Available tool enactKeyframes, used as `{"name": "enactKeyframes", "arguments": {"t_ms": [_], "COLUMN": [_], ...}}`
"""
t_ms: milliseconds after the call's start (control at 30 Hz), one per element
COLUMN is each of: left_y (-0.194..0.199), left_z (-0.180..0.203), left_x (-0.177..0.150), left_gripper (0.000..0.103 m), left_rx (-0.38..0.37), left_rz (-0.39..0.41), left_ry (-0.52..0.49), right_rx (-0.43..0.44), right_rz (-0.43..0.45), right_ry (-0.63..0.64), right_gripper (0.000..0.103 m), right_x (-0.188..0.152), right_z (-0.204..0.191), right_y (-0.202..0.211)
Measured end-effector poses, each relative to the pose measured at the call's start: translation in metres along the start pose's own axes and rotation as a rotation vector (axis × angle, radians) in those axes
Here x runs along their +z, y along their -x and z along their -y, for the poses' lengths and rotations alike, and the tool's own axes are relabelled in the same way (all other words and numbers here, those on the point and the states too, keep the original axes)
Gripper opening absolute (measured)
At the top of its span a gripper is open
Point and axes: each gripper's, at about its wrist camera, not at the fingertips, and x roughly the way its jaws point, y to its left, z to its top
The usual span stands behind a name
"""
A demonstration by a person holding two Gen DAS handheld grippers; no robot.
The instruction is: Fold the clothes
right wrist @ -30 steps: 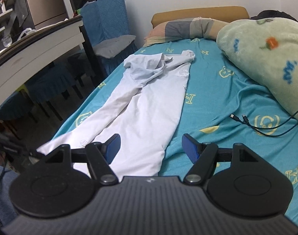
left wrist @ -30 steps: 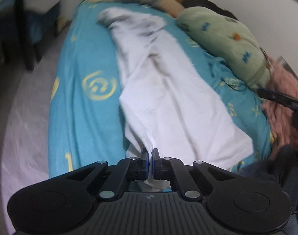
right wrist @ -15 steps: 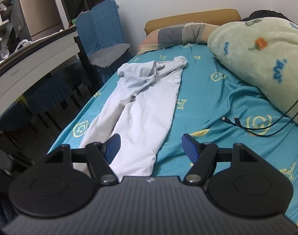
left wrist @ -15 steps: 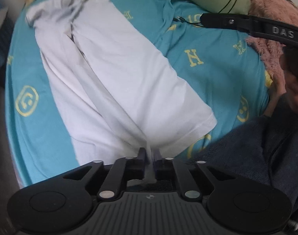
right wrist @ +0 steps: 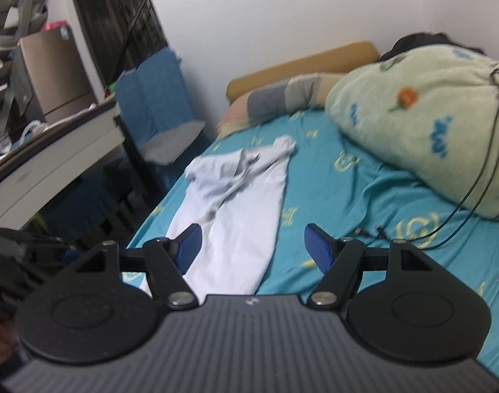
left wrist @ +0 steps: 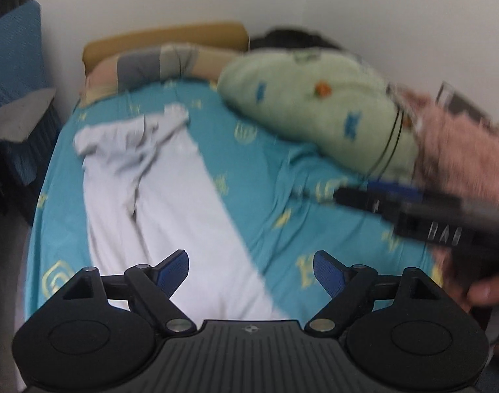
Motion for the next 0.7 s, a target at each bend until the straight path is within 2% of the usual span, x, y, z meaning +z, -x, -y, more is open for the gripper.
{"name": "enactKeyframes", "arguments": {"t_ms": [133, 233, 367, 500, 700], "left_y": [-0.002, -0.007, -0.015, -0.017, -0.018], "left_z": [0.010, 0.014, 0.004, -0.027, -0.069], "left_x": [0.015, 0.016, 0.008, -0.004, -0.017], "left_gripper": [0.088, 0.088, 0.089, 0.089, 0.089], "left_rx": [0.034, 0.070, 0.118, 0.157, 0.277], "left_rz": [0.153, 0.217, 0.230, 0.215, 0.225], "left_ry": [0.050, 0.048, 0.060, 0.106, 0.098], "right_rx": [-0.038, -0.045, -0.046, -0.008, 0.028], "right_rz": [0.058, 0.075, 0.053, 0.003, -0.103], "right_ry": [-0.008, -0.021, -0.028, -0.048, 0.022], "right_gripper": [0.071, 0.071, 0.072, 0.072, 0.072], "right_x": [0.002, 0.001, -0.004, -0.001, 0.027], "right_z": [0.006, 0.011, 0.012, 0.012, -0.006], "right_y": [0.006, 0.007, -0.003, -0.028, -0.127]}}
